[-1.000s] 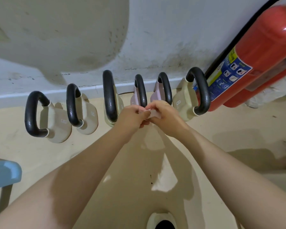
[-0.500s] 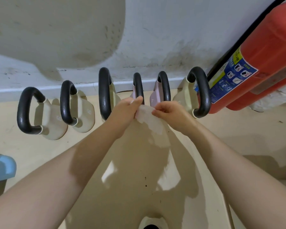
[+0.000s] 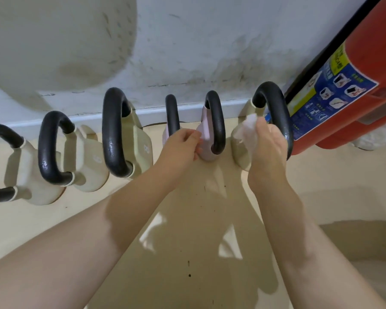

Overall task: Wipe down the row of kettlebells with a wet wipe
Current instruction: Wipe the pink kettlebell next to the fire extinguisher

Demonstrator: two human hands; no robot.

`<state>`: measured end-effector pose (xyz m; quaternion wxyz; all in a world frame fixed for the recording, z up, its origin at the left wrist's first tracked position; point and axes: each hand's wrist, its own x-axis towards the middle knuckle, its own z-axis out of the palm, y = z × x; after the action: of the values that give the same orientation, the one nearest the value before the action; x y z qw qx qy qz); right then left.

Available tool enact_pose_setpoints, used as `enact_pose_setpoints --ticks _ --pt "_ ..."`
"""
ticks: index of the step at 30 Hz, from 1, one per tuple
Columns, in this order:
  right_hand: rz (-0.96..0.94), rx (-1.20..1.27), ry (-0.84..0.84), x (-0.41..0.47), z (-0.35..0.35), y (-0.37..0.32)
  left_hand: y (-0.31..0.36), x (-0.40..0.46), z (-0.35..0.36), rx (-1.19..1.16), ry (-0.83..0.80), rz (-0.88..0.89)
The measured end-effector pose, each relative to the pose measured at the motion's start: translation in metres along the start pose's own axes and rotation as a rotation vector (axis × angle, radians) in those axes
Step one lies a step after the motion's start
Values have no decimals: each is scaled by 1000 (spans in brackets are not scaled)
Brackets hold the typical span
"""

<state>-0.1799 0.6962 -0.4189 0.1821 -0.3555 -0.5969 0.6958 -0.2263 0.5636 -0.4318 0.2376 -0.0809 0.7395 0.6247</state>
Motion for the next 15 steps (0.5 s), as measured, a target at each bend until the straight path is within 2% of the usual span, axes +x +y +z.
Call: enact_pose_setpoints --ticks 1,3,5,7,9,11,13,15 --pt "-86 -110 71 2 4 2 1 5 5 30 -6 -8" --pt "-209 -296 59 6 15 10 7 16 17 92 -21 -20" --pt "-174 -397 -98 10 28 18 18 29 30 57 -22 -63" --pt "-28 -420 -254 12 35 24 27 41 39 -21 -15 -191" --pt "-111 -484 -253 15 35 29 29 52 41 -56 3 -237" --pt "-228 -507 -196 27 34 29 33 64 40 8 -6 -170" --pt "-210 -523 -203 45 39 26 41 74 40 62 22 -199" --pt "-146 -582 -281 59 51 20 48 85 41 91 83 -247"
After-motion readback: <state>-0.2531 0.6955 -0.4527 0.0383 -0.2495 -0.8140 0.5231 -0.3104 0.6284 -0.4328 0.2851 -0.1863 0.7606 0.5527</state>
